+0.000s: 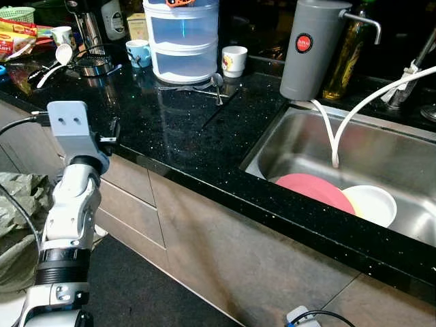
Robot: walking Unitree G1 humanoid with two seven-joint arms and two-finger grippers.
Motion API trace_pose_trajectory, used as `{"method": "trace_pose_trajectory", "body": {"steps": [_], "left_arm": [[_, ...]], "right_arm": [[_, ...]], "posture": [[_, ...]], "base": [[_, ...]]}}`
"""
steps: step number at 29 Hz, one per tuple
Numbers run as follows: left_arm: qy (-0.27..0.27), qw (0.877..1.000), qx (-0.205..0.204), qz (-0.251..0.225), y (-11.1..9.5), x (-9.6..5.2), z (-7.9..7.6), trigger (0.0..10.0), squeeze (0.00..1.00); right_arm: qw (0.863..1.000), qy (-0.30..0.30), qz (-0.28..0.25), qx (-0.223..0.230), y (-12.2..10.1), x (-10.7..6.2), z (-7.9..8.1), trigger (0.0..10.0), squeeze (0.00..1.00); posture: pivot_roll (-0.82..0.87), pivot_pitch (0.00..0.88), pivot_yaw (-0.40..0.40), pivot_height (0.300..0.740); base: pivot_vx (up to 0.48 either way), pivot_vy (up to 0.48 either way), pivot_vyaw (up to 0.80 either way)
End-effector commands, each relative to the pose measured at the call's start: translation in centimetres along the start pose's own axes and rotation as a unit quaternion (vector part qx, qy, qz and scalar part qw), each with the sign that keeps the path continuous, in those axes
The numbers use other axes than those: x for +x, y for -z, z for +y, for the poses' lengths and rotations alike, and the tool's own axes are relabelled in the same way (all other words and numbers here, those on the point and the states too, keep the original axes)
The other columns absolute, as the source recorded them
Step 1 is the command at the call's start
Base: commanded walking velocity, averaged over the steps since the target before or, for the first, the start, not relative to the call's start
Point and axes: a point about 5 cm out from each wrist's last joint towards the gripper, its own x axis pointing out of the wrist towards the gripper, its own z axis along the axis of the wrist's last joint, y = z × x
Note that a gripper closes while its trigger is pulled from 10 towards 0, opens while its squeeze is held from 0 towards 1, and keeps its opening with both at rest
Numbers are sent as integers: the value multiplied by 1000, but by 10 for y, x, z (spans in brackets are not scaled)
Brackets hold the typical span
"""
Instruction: Kitchen organization
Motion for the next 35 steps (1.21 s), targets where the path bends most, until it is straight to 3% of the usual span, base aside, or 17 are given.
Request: {"method": "trace_pose_trajectory", "body": {"steps": [1, 7, 13, 18, 28, 30, 35], "left_arm": [[32, 999, -11, 13, 0, 6, -1, 10000, 0], [99, 994, -26, 33, -3, 23, 0, 10000, 0], [92, 994, -28, 50, -11, 45, 18, 10000, 0], [100, 993, -32, 43, -20, 52, 19, 10000, 0], [118, 990, -79, -18, -21, 43, -7, 10000, 0], [108, 990, -77, -41, -21, 33, -22, 10000, 0], [71, 992, -100, -35, -5, 13, -34, 10000, 0]], "right_arm": [[1000, 3, 5, -10, 0, 0, -1, 10000, 0], [1000, 4, 8, -16, 1, 0, -2, 10000, 0], [1000, 10, 10, -16, 6, -1, -4, 10000, 0], [1000, 17, 12, -13, 12, -3, -6, 10000, 0], [1000, 21, 15, -15, 14, -3, -7, 10000, 0], [999, 19, 19, -23, 13, -3, -7, 10000, 0], [999, 18, 18, -23, 8, -2, -6, 10000, 0]], "posture": [[-4, 13, 1, 740], [-13, 23, -7, 740], [-36, 48, -8, 740], [-43, 65, -12, 740], [-41, 64, -13, 740], [-37, 58, -13, 740], [-18, 38, -13, 740]], "base": [[0, 0, 0], [0, 0, 0], [0, 0, 0], [0, 0, 0], [0, 0, 0], [0, 0, -334], [0, 0, -698]]}}
